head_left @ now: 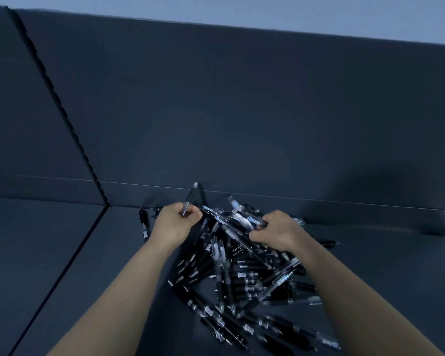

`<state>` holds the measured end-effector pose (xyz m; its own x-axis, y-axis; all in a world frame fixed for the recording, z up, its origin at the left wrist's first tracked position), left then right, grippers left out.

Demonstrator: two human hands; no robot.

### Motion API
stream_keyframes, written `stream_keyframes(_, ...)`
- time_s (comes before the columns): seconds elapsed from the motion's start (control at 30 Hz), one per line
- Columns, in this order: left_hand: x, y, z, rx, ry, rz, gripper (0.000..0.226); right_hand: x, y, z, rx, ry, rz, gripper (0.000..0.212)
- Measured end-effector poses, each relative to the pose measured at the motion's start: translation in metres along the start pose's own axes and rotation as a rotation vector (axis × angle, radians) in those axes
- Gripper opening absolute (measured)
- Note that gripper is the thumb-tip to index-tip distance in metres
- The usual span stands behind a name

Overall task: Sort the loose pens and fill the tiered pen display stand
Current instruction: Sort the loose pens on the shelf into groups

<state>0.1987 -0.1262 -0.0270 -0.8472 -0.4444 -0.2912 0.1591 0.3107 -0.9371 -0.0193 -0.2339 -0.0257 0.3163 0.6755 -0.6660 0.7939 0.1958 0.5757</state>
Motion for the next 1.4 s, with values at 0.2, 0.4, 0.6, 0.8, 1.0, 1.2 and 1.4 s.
stream_keyframes(0.2,0.015,0.000,0.002,0.026,0.035,0.103,0.005,-0.003,-0.009,-0.010,0.019,-0.005,-0.068,0.060)
stream_keyframes(0.4,0.030,-0.013,0.011,0.126,0.108,0.280,0.014,0.002,-0.008,-0.017,-0.053,0.011,0.061,0.029)
stream_keyframes(0.6,0.031,-0.015,0.019,0.161,0.153,0.358,0.022,0.016,-0.001,-0.012,-0.105,0.051,0.027,0.025)
stream_keyframes(0.8,0.045,-0.025,0.024,0.218,0.210,0.564,0.019,0.014,-0.008,-0.010,-0.043,0.038,0.011,0.023)
stream_keyframes(1.0,0.044,-0.027,0.026,0.194,0.238,0.389,0.026,-0.022,-0.029,-0.024,-0.033,-0.037,0.112,0.030)
stream_keyframes(1.2,0.042,-0.010,0.019,0.008,0.371,-0.070,0.018,-0.015,-0.023,-0.025,-0.076,-0.009,0.186,0.018)
stream_keyframes(1.4,0.012,-0.010,0.009,0.052,0.325,-0.091,0.015,0.005,-0.001,-0.008,-0.094,-0.042,0.110,0.024)
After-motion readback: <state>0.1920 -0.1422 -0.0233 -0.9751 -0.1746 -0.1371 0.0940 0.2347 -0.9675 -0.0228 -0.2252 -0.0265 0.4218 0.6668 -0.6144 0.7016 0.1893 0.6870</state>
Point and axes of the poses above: each hand's wrist, its own z-axis towards the middle knuckle, its own x-axis out of the palm, y = z × x, the point moved 9 cm from there along z, towards the middle knuckle, and after that the axes turned 8 degrees about y, right-handed, at the moved point
